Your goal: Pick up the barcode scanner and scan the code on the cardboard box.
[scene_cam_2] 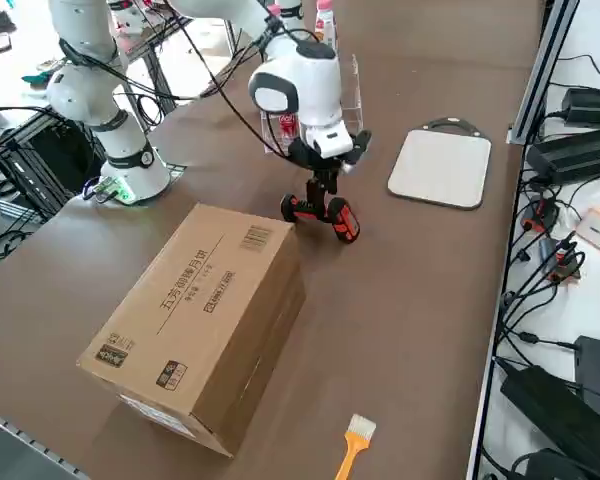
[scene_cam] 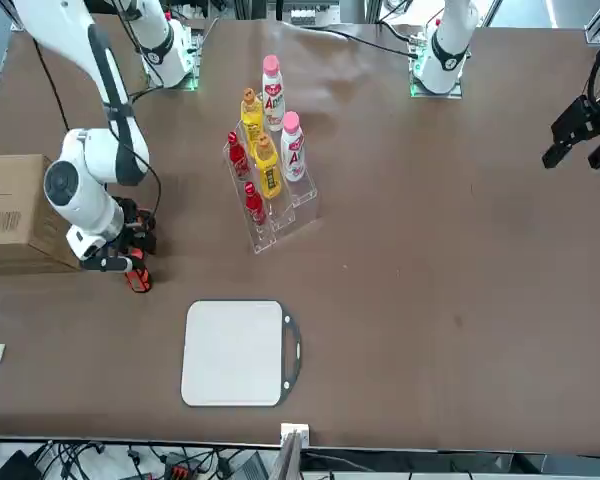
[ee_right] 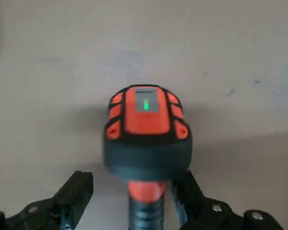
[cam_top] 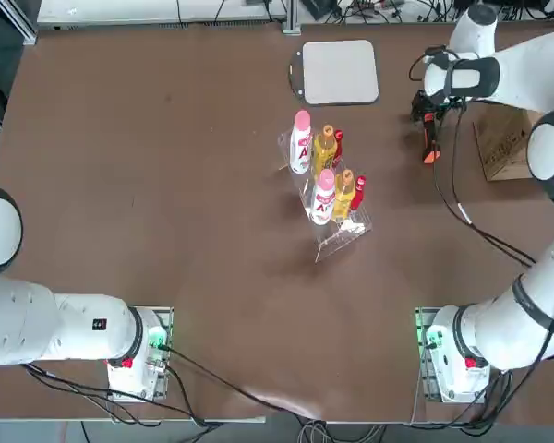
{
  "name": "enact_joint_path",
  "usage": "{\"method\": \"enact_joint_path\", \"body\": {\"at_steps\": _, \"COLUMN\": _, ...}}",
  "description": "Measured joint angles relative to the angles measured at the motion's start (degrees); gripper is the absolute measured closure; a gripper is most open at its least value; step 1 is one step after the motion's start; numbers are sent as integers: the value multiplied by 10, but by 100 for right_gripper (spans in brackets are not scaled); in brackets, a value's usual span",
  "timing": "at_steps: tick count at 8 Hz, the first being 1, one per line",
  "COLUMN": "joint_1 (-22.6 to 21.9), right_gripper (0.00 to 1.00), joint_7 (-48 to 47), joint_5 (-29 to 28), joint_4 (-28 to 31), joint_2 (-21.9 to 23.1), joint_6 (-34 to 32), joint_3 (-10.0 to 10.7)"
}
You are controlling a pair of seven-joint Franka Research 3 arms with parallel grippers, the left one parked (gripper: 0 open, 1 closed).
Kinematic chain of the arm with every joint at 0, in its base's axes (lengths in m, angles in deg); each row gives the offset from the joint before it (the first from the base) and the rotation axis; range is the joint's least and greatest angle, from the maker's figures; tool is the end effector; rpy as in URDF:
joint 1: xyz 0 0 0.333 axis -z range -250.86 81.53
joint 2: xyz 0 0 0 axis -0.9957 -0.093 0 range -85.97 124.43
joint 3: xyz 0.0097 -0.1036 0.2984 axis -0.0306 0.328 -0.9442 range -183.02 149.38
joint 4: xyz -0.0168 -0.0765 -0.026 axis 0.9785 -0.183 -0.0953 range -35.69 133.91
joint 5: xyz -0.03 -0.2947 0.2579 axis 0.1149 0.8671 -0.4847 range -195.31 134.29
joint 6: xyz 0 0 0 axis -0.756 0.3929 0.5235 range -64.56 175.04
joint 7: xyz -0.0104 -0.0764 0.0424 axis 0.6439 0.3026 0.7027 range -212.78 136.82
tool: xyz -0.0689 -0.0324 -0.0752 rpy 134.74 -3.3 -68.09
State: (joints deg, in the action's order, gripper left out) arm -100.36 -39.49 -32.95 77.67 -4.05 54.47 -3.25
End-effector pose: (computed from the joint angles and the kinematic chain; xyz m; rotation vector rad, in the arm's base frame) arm 0.5865 0.0230 0.2327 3.0749 -0.0055 0.0460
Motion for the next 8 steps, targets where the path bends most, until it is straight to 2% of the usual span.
{"method": "enact_joint_path", "body": {"at_steps": 3, "joint_1": 3, "right_gripper": 0, "joint_7": 0, "joint_5": 0, "joint_4": 11, "joint_2": -37, "joint_6": 50, "joint_3": 0}}
{"method": "enact_joint_path", "body": {"at_steps": 6, "joint_1": 4, "right_gripper": 8, "joint_7": 0, "joint_5": 0, "joint_4": 14, "joint_2": -36, "joint_6": 53, "joint_3": 0}}
{"method": "enact_joint_path", "body": {"at_steps": 8, "joint_1": 4, "right_gripper": 8, "joint_7": 0, "joint_5": 0, "joint_4": 14, "joint_2": -33, "joint_6": 53, "joint_3": 0}}
